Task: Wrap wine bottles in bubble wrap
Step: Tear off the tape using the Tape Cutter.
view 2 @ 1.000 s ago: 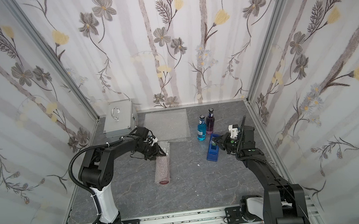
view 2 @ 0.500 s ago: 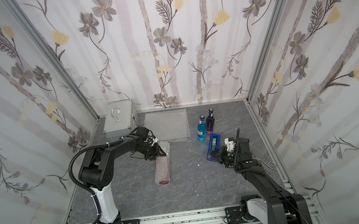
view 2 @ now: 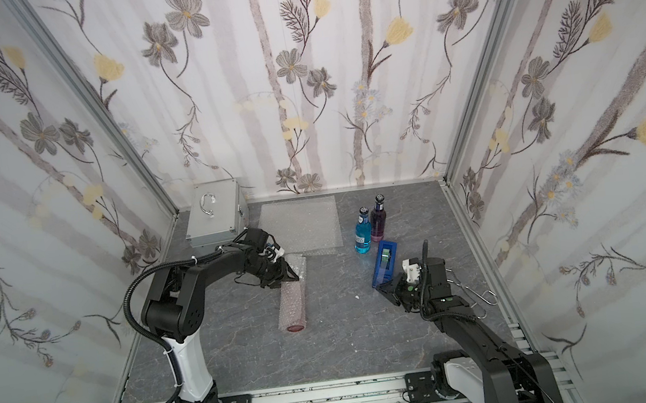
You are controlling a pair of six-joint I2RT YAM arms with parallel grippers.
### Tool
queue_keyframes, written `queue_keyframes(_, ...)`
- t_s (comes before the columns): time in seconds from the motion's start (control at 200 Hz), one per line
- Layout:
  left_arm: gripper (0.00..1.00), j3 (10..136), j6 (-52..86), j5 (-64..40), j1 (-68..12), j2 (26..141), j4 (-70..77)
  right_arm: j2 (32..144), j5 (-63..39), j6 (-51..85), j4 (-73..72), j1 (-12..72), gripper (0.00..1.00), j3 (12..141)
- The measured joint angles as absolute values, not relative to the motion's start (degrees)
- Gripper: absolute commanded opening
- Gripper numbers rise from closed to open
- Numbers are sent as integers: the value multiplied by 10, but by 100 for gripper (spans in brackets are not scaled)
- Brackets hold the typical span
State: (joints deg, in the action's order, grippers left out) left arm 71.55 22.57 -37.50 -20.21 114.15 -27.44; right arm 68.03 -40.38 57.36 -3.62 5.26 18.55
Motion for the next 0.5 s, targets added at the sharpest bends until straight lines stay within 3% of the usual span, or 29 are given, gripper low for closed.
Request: queue_keyframes(0.5, 28, 716, 226, -373, -203, 1141, -275, 717, -362, 528, -15, 53, 0, 174)
